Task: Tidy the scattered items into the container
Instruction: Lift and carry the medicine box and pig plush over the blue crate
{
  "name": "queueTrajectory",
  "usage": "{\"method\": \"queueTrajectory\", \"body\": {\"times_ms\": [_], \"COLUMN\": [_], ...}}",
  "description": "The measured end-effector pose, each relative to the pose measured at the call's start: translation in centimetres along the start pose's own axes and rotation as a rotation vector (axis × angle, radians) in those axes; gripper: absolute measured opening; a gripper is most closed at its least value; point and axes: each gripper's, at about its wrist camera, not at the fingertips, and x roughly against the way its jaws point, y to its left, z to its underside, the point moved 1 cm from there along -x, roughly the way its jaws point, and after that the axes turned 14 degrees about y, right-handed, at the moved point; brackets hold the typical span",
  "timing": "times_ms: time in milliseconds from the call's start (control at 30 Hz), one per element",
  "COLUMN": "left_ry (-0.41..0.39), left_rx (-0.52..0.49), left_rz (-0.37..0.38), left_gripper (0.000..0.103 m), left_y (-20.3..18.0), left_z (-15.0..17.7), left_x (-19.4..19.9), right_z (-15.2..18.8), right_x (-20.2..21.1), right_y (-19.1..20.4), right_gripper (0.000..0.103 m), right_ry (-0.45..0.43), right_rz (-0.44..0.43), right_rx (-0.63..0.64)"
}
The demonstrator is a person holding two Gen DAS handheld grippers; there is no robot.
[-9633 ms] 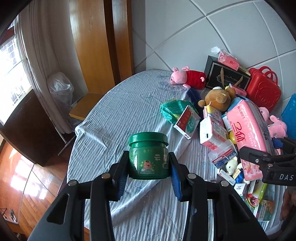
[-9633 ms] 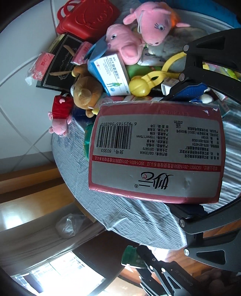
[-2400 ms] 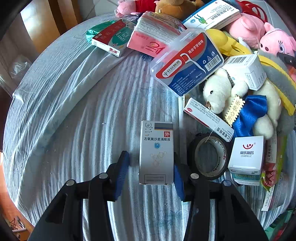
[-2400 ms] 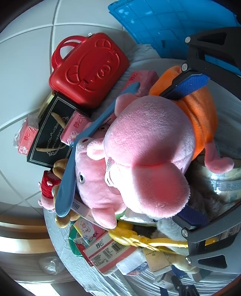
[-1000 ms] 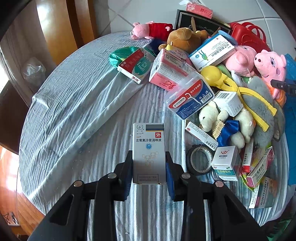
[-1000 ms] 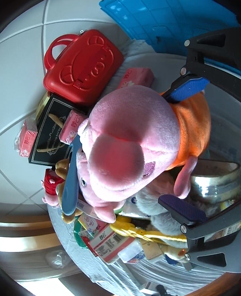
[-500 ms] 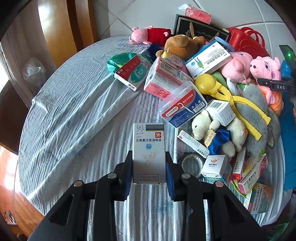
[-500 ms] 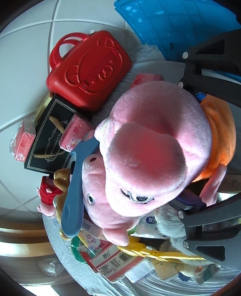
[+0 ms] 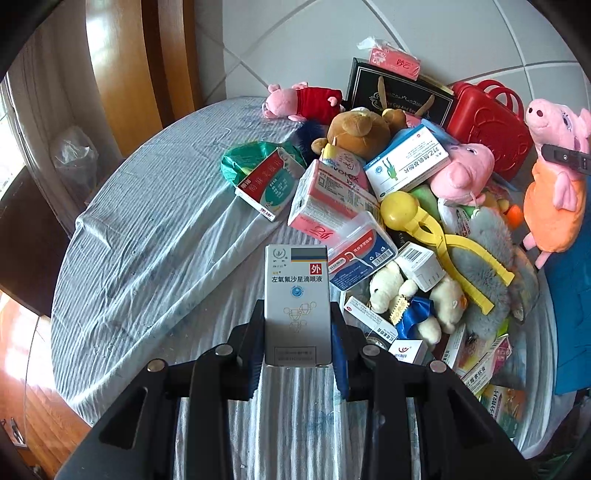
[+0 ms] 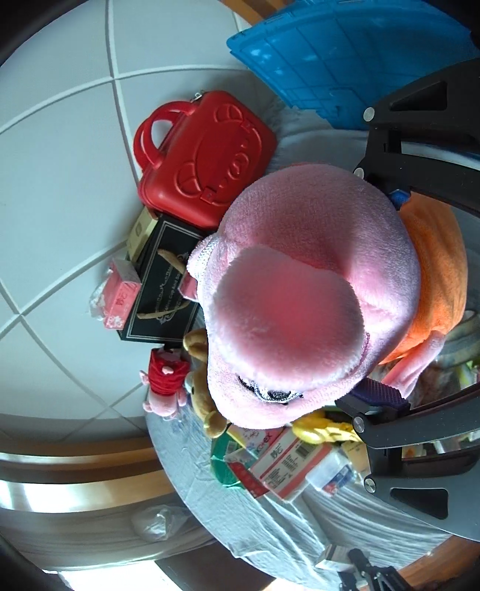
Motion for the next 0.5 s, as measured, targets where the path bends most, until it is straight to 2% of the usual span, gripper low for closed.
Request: {"method": "queueTrajectory", "body": {"times_ms": [500], "left_ry": [-0.064], "left_rx": [0.047], "left_rz": [-0.019], "left_gripper": [0.03], "left_y": [0.2], "left_z": [-1.6], "left_x": [8.1], "right_z": [1.8], "right_x": [10.2], "right_y": [2.5], "right_gripper": [0.072], "right_ry": [-0.104], "right_rz": [-0.177], "right_rx": [-0.021]}}
